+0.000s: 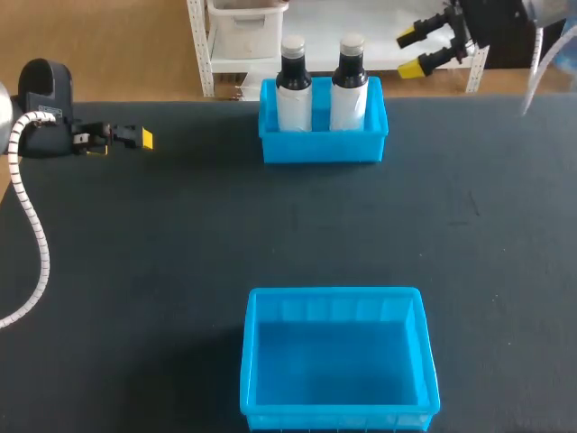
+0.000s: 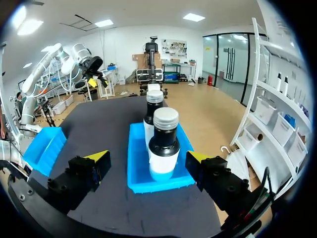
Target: Pick up the bottle, and place it in the far bin if it is heavy, or in the near bin if it is light.
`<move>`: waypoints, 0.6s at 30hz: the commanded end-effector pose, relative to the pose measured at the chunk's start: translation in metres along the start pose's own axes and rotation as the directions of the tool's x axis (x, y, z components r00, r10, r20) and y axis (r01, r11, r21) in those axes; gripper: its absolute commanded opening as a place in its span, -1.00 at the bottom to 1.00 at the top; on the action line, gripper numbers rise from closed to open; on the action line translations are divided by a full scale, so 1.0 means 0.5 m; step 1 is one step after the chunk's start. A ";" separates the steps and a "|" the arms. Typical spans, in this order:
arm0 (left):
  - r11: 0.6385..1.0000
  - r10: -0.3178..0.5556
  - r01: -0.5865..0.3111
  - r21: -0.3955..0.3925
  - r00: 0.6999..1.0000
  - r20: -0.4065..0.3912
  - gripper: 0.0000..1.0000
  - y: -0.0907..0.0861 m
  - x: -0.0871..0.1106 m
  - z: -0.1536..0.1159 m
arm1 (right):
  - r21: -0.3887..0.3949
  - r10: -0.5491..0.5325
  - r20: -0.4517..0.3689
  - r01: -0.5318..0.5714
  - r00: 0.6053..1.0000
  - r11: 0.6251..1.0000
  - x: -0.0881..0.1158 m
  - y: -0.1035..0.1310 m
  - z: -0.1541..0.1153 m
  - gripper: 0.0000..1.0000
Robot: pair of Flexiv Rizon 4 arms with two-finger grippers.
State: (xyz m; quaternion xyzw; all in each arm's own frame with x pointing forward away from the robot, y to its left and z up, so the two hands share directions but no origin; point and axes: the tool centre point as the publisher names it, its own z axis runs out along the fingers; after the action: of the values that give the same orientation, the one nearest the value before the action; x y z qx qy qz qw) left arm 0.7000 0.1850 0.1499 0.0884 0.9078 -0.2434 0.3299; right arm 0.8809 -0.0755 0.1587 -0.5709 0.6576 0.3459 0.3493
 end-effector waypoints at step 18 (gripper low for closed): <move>1.000 0.000 0.000 0.000 1.000 0.000 1.00 0.000 0.000 0.000 | 0.105 0.014 -0.028 -0.011 1.000 0.994 -0.024 0.179 -0.049 1.00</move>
State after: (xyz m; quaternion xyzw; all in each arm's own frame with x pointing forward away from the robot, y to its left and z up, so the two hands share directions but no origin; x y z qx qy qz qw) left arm 0.7000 0.1850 0.1499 0.0884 0.9078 -0.2434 0.3299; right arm 0.8109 -0.0798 0.1850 -0.5896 0.6461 0.3784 0.3028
